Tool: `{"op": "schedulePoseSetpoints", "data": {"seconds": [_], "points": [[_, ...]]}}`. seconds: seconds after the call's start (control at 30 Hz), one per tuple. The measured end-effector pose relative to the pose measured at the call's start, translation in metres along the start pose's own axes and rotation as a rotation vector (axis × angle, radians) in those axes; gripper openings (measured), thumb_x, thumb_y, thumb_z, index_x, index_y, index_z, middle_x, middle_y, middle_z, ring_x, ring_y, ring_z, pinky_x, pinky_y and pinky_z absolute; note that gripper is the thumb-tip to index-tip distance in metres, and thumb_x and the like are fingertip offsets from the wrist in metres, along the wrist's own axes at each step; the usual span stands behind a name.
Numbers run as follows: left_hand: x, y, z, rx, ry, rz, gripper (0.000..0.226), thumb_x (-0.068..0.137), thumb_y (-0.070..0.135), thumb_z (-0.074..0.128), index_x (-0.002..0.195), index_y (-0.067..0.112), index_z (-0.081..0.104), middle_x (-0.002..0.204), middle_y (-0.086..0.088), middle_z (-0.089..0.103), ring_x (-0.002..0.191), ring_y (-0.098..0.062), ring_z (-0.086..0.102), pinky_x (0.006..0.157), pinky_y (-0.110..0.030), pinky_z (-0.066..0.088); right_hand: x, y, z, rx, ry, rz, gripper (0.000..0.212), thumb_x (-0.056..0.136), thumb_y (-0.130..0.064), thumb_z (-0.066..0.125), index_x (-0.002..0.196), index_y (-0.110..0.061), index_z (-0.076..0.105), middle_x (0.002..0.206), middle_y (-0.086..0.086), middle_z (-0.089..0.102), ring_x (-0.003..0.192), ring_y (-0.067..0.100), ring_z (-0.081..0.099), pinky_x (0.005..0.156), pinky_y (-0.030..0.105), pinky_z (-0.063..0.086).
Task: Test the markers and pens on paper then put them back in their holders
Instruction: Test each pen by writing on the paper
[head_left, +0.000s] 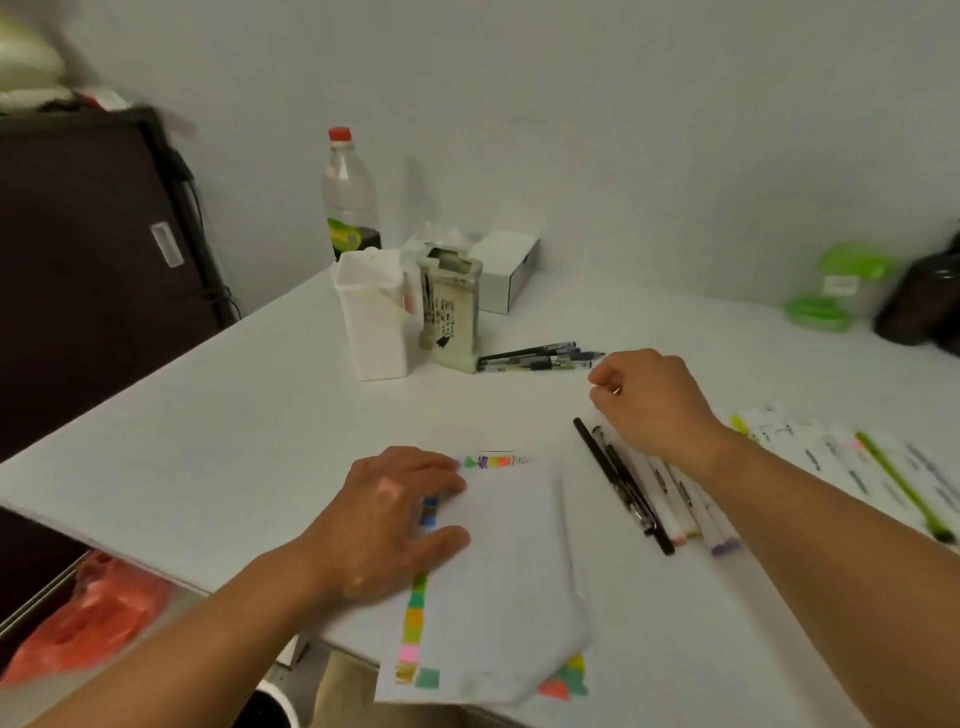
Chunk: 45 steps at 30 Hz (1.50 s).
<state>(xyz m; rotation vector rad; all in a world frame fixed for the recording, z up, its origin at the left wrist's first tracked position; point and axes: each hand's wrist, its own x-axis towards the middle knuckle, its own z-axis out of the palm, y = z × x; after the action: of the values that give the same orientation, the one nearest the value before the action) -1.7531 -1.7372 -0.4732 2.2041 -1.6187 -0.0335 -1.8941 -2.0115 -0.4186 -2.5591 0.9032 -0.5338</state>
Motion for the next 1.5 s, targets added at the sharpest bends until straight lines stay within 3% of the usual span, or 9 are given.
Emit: {"op": "schedulePoseSetpoints", "data": {"seconds": [0.07,0.3,0.5,0.7,0.87,0.93,1.03,1.33,1.5], "points": [[0.013,-0.008,0.0,-0.01,0.002,-0.004,0.054,0.085,0.064,0.058,0.132,0.036,0.06,0.144,0.023,0.047,0.132,0.002,0.038,0.112,-0.031,0.033,0.024,0.003,0.01,-0.101,-0.033,-0.033,0.024,0.098,-0.017,0.057,0.116,-0.016,0.073,0.114,0.003,0.073,0.099,0.021,0.065,0.084,0.023,0.046],[0.029,-0.023,0.008,-0.065,0.05,-0.02,0.057,0.08,0.071,0.052,0.126,0.04,0.062,0.137,0.03,0.048,0.127,0.009,0.038,0.109,-0.026,0.033,0.08,-0.001,0.037,-0.318,-0.149,-0.142,0.02,0.097,-0.009,0.052,0.107,-0.011,0.069,0.101,0.008,0.069,0.093,0.028,0.064,0.082,0.042,0.054],[0.027,-0.026,0.01,-0.086,0.062,-0.016,0.057,0.079,0.074,0.049,0.124,0.041,0.062,0.136,0.032,0.048,0.126,0.01,0.036,0.108,-0.025,0.033,0.091,0.003,0.045,-0.358,-0.169,-0.156,0.019,0.095,-0.021,0.057,0.107,-0.019,0.071,0.101,0.002,0.068,0.089,0.022,0.062,0.079,0.036,0.054],[0.027,-0.023,0.009,-0.076,0.057,-0.023,0.062,0.077,0.077,0.043,0.124,0.042,0.062,0.135,0.032,0.049,0.125,0.009,0.037,0.108,-0.026,0.034,0.09,0.008,0.04,-0.439,-0.221,-0.24,0.016,0.097,-0.023,0.057,0.105,-0.017,0.069,0.102,0.0,0.057,0.087,0.016,0.049,0.076,0.03,0.045],[0.025,-0.02,0.007,-0.071,0.055,-0.019,0.059,0.077,0.075,0.046,0.122,0.041,0.064,0.133,0.03,0.05,0.123,0.009,0.039,0.107,-0.027,0.034,0.082,0.009,0.019,-0.577,-0.239,-0.261,0.013,0.097,-0.012,0.048,0.099,-0.015,0.06,0.094,0.002,0.062,0.078,0.017,0.049,0.057,0.027,0.032],[0.025,-0.018,0.006,-0.06,0.048,-0.019,0.06,0.077,0.076,0.046,0.122,0.041,0.064,0.133,0.031,0.05,0.123,0.008,0.039,0.107,-0.027,0.035,0.078,0.013,0.01,-0.543,-0.217,-0.259,0.016,0.098,-0.015,0.05,0.108,-0.016,0.063,0.1,0.003,0.065,0.083,0.018,0.052,0.063,0.028,0.038],[0.024,-0.015,0.006,-0.042,0.038,-0.017,0.061,0.077,0.077,0.045,0.122,0.041,0.063,0.133,0.031,0.05,0.123,0.008,0.039,0.107,-0.027,0.035,0.07,0.019,0.009,-0.494,-0.266,-0.276,0.028,0.1,-0.025,0.054,0.127,-0.02,0.063,0.117,0.002,0.067,0.104,0.021,0.059,0.088,0.034,0.049],[0.022,-0.013,0.006,-0.033,0.023,-0.025,0.056,0.077,0.076,0.047,0.12,0.044,0.064,0.13,0.037,0.048,0.122,0.012,0.038,0.105,-0.022,0.033,0.065,0.02,0.027,-0.528,-0.259,-0.233,0.03,0.1,-0.015,0.052,0.126,-0.02,0.067,0.121,0.003,0.066,0.106,0.022,0.062,0.089,0.035,0.052],[0.021,-0.011,0.004,-0.028,0.026,-0.029,0.055,0.077,0.075,0.048,0.119,0.044,0.066,0.13,0.034,0.051,0.121,0.011,0.04,0.104,-0.024,0.035,0.056,0.017,0.026,-0.593,-0.261,-0.203,0.015,0.094,-0.006,0.049,0.101,-0.009,0.062,0.104,0.008,0.064,0.077,0.017,0.053,0.065,0.031,0.045]]}}
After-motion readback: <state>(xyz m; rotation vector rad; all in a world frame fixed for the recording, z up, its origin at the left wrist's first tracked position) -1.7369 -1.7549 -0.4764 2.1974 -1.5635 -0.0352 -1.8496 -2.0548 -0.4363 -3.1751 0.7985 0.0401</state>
